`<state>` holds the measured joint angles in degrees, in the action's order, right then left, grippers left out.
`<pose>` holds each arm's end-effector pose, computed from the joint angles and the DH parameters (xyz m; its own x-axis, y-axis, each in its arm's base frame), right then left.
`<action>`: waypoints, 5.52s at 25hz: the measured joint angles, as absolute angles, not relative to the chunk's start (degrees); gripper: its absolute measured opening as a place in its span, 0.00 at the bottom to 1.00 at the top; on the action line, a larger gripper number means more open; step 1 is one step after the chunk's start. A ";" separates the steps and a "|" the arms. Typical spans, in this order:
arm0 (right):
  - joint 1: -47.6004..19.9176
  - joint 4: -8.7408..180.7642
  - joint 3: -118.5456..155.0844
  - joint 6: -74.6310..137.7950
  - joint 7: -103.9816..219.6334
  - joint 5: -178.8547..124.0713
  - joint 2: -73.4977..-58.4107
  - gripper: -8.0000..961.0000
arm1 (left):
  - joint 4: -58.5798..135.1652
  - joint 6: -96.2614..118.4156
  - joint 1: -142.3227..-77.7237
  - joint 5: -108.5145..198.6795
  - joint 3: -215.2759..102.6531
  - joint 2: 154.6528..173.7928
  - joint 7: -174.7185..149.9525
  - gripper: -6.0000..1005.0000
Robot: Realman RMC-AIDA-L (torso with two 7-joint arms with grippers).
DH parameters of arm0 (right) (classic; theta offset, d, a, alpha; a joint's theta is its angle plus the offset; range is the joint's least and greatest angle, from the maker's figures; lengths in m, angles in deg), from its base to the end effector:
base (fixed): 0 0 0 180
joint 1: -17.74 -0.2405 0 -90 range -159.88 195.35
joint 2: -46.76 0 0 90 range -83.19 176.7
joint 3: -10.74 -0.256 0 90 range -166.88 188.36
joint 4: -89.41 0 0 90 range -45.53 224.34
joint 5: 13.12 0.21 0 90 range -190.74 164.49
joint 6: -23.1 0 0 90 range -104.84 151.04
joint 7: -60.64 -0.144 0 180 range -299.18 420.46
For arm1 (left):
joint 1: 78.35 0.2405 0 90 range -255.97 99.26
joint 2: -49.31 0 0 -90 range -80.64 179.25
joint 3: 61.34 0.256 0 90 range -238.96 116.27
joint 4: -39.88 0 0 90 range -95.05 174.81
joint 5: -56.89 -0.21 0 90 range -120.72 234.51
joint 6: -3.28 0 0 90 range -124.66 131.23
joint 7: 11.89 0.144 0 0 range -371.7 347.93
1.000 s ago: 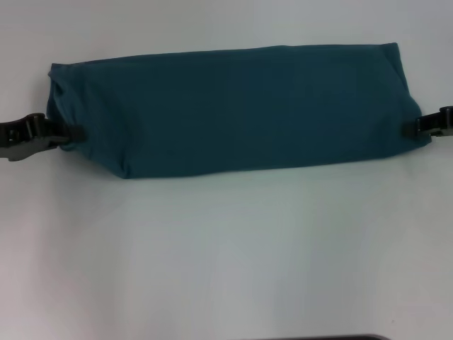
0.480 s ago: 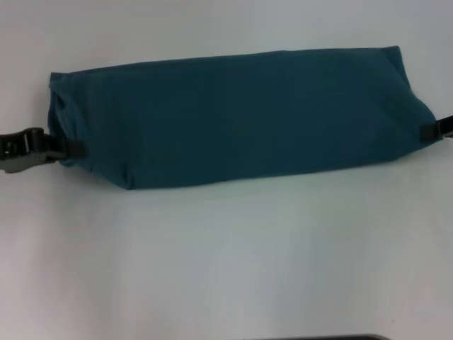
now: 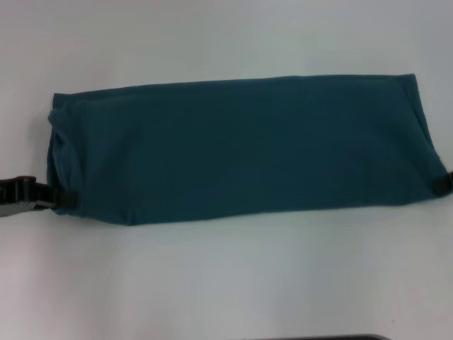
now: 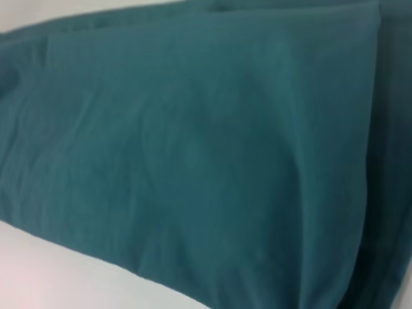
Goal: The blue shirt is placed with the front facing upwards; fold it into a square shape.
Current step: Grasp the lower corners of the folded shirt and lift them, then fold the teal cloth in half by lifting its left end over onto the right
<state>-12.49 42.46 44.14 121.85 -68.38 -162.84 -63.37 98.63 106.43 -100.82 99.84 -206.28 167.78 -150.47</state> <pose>0.3412 0.3023 0.0822 0.2779 -0.9571 -0.0816 -0.9487 -0.2601 -0.1797 -0.3137 0.2755 0.0553 0.1465 0.9645 0.2199 0.9876 -0.1552 0.0226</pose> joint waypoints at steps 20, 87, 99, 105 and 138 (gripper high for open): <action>-8.87 38.04 43.67 129.01 -68.11 -169.80 -64.32 0.03 | 103.90 113.62 -96.19 92.93 -206.68 169.67 -151.06 0.03; -12.09 48.97 33.97 135.25 -50.51 -142.35 -62.28 0.94 | 96.01 117.91 -97.82 117.78 -216.28 167.47 -122.45 0.61; -13.26 51.02 40.92 130.49 -54.76 -142.91 -62.53 0.94 | 94.40 116.78 -98.66 117.51 -214.74 166.09 -132.90 0.73; -14.23 50.77 40.40 131.63 -55.88 -142.72 -62.55 0.94 | 94.18 117.49 -98.79 117.51 -215.23 164.70 -142.19 0.87; -12.23 51.35 34.47 131.55 -56.43 -142.82 -62.76 0.93 | 80.22 98.42 -101.07 103.69 -213.67 163.42 -143.58 0.91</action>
